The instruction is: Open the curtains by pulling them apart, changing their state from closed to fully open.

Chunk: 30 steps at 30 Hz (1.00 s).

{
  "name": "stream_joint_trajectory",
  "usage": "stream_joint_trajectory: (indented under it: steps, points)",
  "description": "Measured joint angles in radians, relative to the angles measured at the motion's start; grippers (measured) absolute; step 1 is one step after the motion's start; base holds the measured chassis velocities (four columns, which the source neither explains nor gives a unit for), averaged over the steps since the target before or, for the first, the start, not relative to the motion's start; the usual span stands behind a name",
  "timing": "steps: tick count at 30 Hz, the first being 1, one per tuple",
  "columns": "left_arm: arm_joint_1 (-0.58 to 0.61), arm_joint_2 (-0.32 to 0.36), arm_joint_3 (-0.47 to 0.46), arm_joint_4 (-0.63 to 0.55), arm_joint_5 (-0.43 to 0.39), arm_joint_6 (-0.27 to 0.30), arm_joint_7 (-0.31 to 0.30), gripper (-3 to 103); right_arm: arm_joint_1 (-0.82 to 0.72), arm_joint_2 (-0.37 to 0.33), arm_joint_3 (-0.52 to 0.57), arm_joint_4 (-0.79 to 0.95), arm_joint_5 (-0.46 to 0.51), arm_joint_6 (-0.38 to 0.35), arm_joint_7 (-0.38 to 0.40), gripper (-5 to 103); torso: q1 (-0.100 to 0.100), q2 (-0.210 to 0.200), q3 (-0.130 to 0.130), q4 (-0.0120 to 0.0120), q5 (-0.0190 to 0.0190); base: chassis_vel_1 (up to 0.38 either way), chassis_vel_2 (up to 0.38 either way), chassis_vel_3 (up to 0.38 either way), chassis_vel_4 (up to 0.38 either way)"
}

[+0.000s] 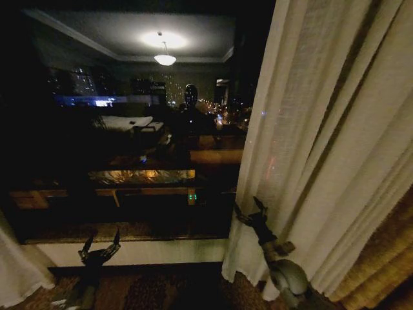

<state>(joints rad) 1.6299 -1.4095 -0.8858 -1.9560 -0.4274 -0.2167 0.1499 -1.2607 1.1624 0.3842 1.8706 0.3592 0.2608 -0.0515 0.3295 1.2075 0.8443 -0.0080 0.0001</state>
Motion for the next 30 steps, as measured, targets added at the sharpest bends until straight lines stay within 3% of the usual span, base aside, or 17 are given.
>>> stream_joint_trajectory:
  steps: [10,23,30]
  points:
    - [0.0,0.0,0.0,0.0,0.0,0.0,0.0,100,0.081,0.015,0.002,-0.105,-0.044,-0.026,0.063,100,0.0,0.0,0.0,0.0,-0.0002,0.0,0.0,0.0,0.0]
    - [0.0,0.0,0.0,0.0,0.0,0.0,0.0,100,0.05,-0.005,0.113,-0.154,0.012,-0.005,0.064,100,0.0,0.0,0.0,-0.0001,-0.0001,0.0,0.0,0.0,0.0]
    - [0.0,0.0,0.0,0.0,0.0,0.0,0.0,100,0.082,-0.001,0.086,-0.185,0.001,-0.005,0.061,100,0.0,0.0,0.0,0.0,-0.0001,0.0,0.0,0.0,0.0]
